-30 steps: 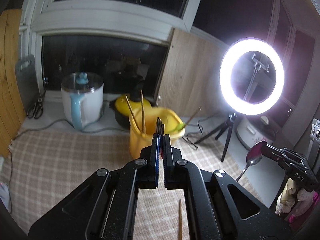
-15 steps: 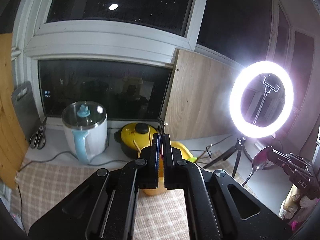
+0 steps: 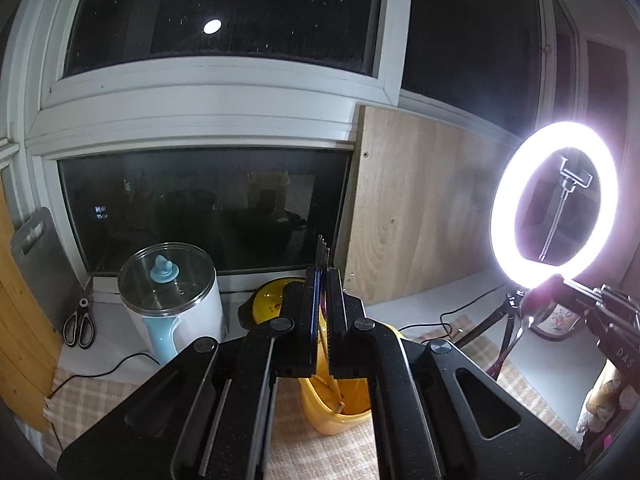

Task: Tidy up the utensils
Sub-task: 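Carry fork with left tool while right tool carries spoon over container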

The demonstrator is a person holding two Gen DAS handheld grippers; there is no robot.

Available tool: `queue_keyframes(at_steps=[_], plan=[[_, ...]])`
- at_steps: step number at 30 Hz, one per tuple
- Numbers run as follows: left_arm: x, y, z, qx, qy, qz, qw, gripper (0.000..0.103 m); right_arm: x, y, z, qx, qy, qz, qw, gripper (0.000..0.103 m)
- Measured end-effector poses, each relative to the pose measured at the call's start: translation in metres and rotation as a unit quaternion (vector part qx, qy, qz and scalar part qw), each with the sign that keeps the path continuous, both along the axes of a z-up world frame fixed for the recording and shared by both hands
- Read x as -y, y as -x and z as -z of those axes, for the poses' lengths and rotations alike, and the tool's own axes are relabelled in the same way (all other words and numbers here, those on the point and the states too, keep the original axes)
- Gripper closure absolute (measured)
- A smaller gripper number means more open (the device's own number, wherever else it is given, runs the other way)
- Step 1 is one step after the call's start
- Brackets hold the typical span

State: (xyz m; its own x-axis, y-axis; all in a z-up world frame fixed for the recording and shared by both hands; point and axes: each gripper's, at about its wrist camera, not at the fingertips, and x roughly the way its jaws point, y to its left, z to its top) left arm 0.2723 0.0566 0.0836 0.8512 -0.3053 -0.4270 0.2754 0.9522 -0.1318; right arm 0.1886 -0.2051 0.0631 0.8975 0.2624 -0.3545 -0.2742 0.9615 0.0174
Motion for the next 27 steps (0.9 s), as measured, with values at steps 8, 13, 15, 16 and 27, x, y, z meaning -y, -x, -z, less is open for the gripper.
queue_keyframes(at_steps=[8, 13, 15, 16, 27], plan=[[-0.008, -0.024, 0.021, -0.019, -0.007, -0.005, 0.9998, 0.103, -0.02, -0.037, 0.008, 0.004, 0.027, 0.014, 1.0, 0.103], [-0.013, -0.033, 0.032, -0.03, -0.008, -0.011, 0.9995, 0.103, -0.034, -0.057, 0.02, 0.002, 0.048, 0.015, 0.999, 0.103], [-0.015, -0.035, 0.035, -0.034, -0.006, -0.013, 0.9993, 0.103, -0.039, -0.064, 0.027, -0.003, 0.054, 0.012, 0.998, 0.103], [-0.015, -0.035, 0.037, -0.036, -0.005, -0.014, 0.9993, 0.103, -0.04, -0.067, 0.031, -0.008, 0.057, 0.01, 0.998, 0.103], [-0.011, -0.043, 0.054, -0.054, -0.001, -0.009, 0.9985, 0.103, -0.053, -0.086, 0.066, -0.054, 0.067, -0.015, 0.996, 0.103]])
